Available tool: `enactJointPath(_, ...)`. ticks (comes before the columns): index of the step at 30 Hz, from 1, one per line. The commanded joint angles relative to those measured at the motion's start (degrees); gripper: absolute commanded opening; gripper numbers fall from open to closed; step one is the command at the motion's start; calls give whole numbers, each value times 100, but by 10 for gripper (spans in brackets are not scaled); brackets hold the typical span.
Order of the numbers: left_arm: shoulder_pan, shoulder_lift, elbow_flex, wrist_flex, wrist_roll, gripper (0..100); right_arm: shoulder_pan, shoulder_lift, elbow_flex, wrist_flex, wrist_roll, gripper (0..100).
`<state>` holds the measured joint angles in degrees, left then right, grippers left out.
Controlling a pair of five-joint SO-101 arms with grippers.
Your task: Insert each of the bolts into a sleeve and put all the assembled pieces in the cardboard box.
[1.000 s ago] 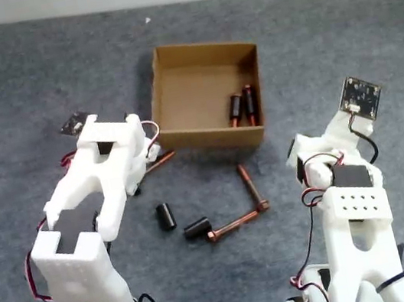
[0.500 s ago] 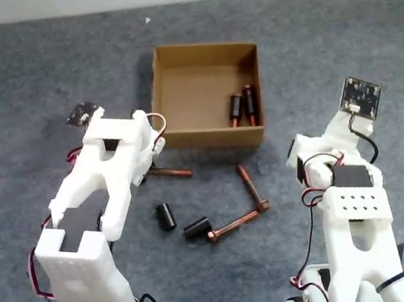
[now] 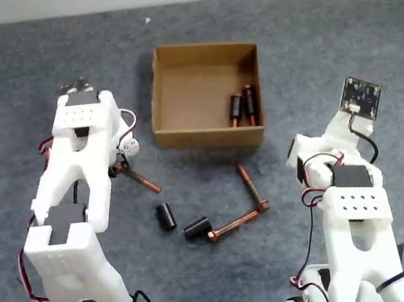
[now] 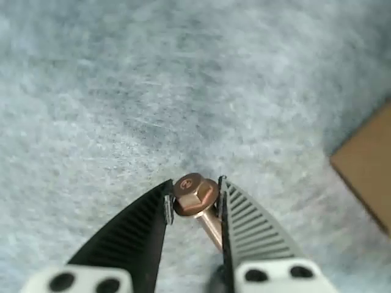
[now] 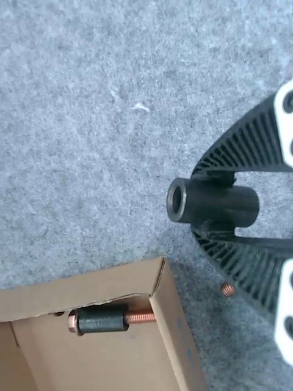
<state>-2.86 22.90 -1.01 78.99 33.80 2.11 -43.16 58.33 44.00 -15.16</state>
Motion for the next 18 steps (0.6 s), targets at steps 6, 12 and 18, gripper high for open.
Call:
enactJointPath(6, 40, -66, -382, 484, -431, 60, 66, -154, -66, -154, -9, 6)
enactJointPath(12, 40, -66, -374, 730, -413, 216, 66, -154, -66, -154, -9, 6)
enactJointPath(18, 40, -66, -312, 826, -413, 245, 66, -154, -66, -154, -9, 6)
